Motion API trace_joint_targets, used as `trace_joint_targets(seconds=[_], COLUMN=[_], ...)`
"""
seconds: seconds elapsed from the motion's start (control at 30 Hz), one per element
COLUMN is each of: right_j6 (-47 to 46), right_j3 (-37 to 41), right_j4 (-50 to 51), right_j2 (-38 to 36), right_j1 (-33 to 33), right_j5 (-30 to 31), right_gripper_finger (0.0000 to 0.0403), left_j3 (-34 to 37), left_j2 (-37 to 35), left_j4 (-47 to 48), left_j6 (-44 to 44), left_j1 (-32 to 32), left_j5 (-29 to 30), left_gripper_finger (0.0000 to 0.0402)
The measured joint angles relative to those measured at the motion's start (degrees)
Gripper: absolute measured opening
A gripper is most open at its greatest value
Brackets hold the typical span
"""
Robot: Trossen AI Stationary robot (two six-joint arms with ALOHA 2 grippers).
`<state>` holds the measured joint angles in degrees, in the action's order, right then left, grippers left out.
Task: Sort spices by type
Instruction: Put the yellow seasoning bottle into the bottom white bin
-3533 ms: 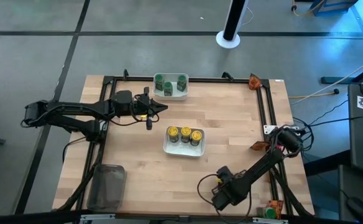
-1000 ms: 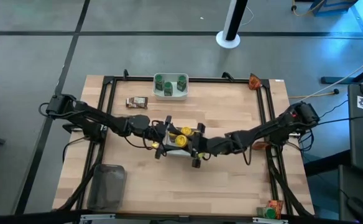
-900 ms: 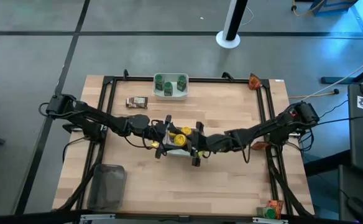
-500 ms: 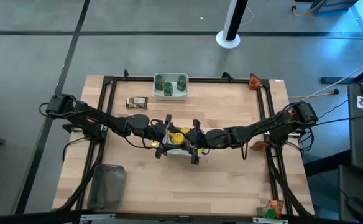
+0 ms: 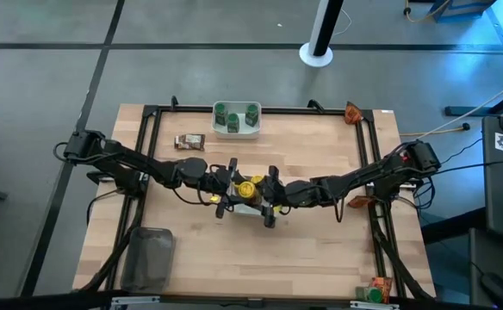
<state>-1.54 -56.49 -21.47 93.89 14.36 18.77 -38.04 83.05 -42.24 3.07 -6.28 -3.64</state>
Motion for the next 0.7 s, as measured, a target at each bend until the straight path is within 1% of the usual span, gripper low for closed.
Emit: trace_joint_targets(seconds=[0.07,0.17,0.27,0.33,0.47,0.6,0.7], right_j6=[-1.37,-4.08,-2.18,-0.98,-0.08,-1.43,-2.42], right_j3=[-0.02,-0.04,-0.07,-0.07,-0.1,-0.09,-0.11], right_j4=[-0.16,0.59,2.76,5.98,12.05,17.48,18.52], right_j2=[0.0,-0.03,-1.15,-2.69,-6.56,-9.72,-10.71], right_j1=[-0.05,0.3,1.44,2.54,4.46,6.17,7.21], right_j5=[1.73,2.37,3.89,4.92,5.21,5.22,5.24], right_gripper_finger=[0.0276,0.0301,0.0322,0.0332,0.0343,0.0342,0.034], left_j3=[0.04,0.09,0.08,0.07,0.09,0.09,0.09], left_j2=[0.06,0.07,-0.2,-0.28,-0.28,-0.28,-0.28], left_j4=[0.78,1.37,2.74,3.38,5.0,8.36,10.95], left_j6=[-0.02,0.01,0.2,0.21,0.88,0.91,1.03], left_j1=[0.0,0.04,0.0,-0.02,-0.26,-0.76,-1.01], left_j5=[0.04,-0.01,-0.14,-0.22,0.37,3.14,5.07], left_gripper_finger=[0.0188,0.0189,0.0186,0.0186,0.0189,0.0188,0.0186])
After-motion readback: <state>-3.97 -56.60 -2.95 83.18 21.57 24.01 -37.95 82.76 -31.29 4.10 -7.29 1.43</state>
